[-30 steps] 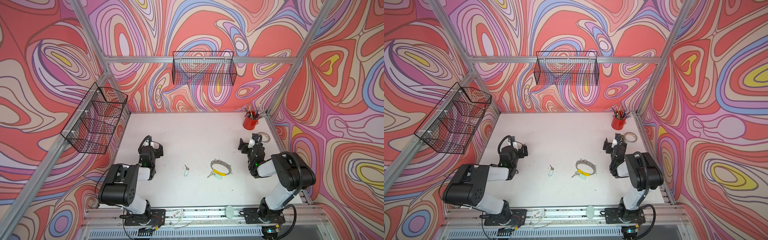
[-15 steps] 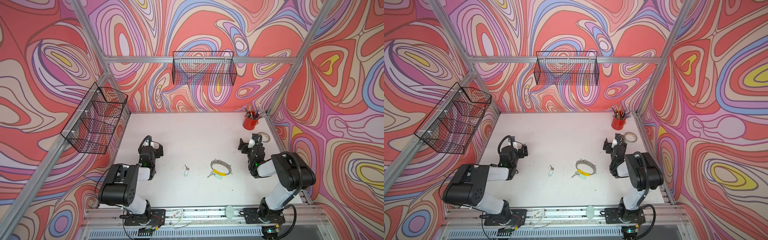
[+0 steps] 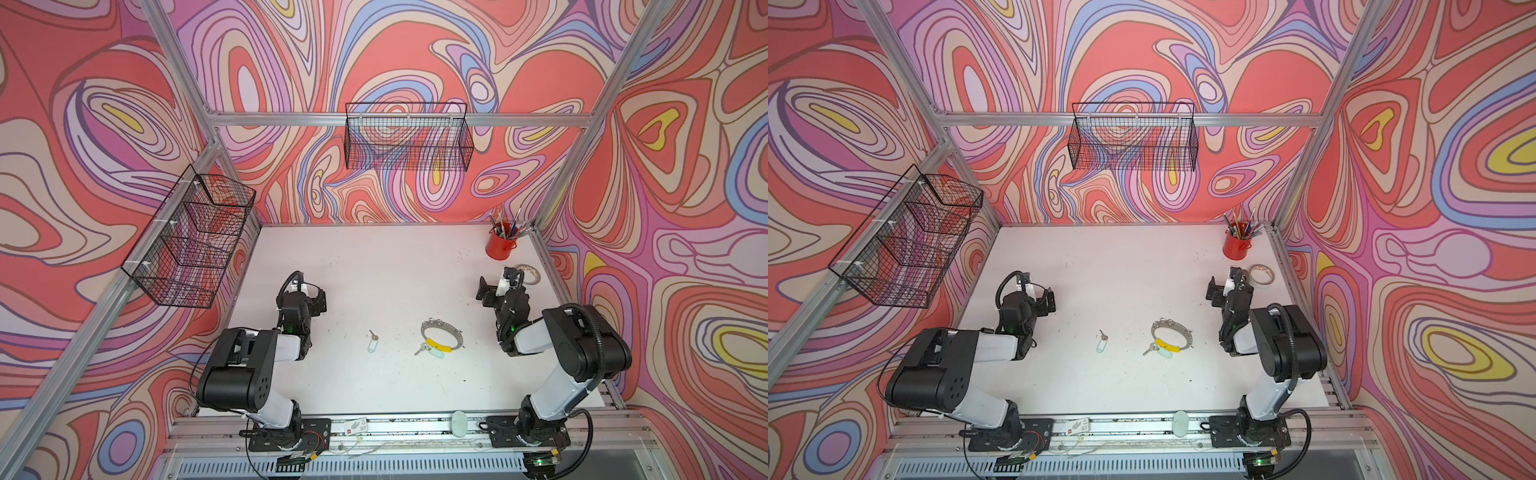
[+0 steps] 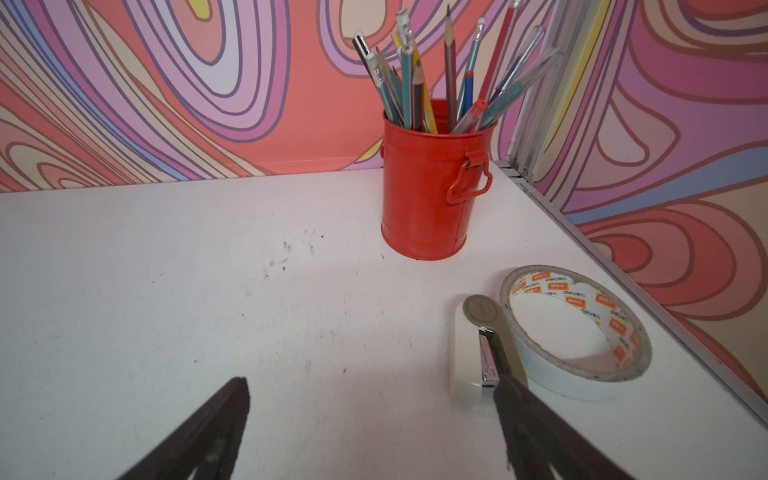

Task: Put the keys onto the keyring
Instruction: 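Move both grippers forward toward the metal hoop on the table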

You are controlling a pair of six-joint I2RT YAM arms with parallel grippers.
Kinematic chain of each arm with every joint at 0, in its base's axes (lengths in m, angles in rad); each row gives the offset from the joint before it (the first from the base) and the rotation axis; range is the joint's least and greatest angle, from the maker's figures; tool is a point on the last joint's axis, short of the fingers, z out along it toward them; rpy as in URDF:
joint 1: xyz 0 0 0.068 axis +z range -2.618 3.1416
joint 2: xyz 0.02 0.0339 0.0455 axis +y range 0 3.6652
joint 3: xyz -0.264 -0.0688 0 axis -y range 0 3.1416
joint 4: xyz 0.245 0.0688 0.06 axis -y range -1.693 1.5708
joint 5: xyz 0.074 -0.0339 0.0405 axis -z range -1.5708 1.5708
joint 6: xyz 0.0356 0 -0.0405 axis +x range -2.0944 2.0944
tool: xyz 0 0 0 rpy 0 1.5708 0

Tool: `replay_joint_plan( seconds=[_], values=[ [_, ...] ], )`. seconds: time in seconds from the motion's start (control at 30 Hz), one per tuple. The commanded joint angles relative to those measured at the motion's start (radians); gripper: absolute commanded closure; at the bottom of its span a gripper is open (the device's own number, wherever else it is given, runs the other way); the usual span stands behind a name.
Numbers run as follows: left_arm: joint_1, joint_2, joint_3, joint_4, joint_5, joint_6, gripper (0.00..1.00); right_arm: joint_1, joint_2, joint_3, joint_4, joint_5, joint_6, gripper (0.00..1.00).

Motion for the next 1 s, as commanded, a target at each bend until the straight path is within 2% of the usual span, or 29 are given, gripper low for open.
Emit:
replay_joint_plan(
  seconds=[0.0, 0.17, 0.33, 0.4, 0.47, 0.57, 0.63, 0.7, 0.77, 0.83, 0.97],
  values=[
    [0.007, 0.006, 0.019, -0.001, 0.009, 0.001, 0.00, -0.005, -0.010, 0.003, 0.010, -0.007, -0.010, 0.02],
    [0.013, 0.000, 0.005, 0.021, 0.023, 0.001, 0.00, -0.006, -0.009, 0.003, 0.010, -0.006, -0.010, 0.02],
    [0.015, -0.002, -0.009, 0.044, -0.038, -0.029, 0.00, -0.016, -0.016, 0.004, 0.006, 0.009, 0.008, 0.02],
    [0.015, -0.039, 0.000, -0.001, -0.060, -0.036, 0.00, -0.015, -0.101, 0.025, -0.101, 0.125, 0.041, 0.02],
    [0.013, -0.106, -0.001, -0.052, -0.062, -0.030, 0.00, -0.015, -0.195, 0.067, -0.270, 0.161, 0.055, 0.02],
    [-0.001, -0.247, 0.077, -0.313, -0.159, -0.078, 0.00, -0.015, -0.313, 0.143, -0.514, 0.218, 0.166, 0.02],
    [-0.004, -0.338, 0.175, -0.571, -0.262, -0.283, 0.00, -0.015, -0.362, 0.197, -0.675, 0.221, 0.258, 0.02],
    [-0.004, -0.396, 0.274, -0.830, -0.286, -0.446, 0.00, -0.015, -0.388, 0.235, -0.799, 0.245, 0.346, 0.02],
    [-0.002, -0.415, 0.359, -1.054, -0.263, -0.630, 0.00, -0.016, -0.425, 0.250, -0.941, 0.215, 0.503, 0.02],
    [0.006, -0.429, 0.435, -1.258, -0.179, -0.767, 0.00, -0.015, -0.468, 0.263, -1.060, 0.099, 0.546, 0.02],
    [0.022, -0.495, 0.453, -1.325, 0.175, -0.654, 0.01, -0.001, -0.601, 0.199, -1.253, -0.088, 0.604, 0.09]
  ],
)
